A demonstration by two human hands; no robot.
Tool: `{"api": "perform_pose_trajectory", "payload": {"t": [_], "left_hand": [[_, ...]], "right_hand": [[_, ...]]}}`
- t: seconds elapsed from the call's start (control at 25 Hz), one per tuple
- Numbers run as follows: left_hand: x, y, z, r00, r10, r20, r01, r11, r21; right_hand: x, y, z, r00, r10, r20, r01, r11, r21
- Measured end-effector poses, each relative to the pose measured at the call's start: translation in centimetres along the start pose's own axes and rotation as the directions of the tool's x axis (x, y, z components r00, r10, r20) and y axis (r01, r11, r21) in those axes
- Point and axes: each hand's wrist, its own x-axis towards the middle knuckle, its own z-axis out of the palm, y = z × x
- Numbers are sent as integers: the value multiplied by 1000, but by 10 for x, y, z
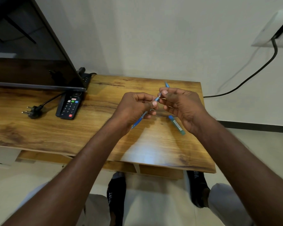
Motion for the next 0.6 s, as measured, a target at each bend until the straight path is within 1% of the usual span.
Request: {"api": "perform_pose_trajectory", "payload": {"t": [0.08, 0.36, 0.6], "left_hand": [[0, 0, -2, 1000, -3, -11, 3, 1000, 12], [0, 0, -4, 1000, -2, -18, 2, 1000, 8], [1, -2, -5, 999, 4, -35, -4, 1000, 1]], "right_hand": [[0, 1, 1, 1000, -8, 7, 8, 999, -34], [2, 3, 2, 1000, -20, 24, 21, 999, -46], [3, 7, 4, 998, -53, 30, 56, 992, -116]]}}
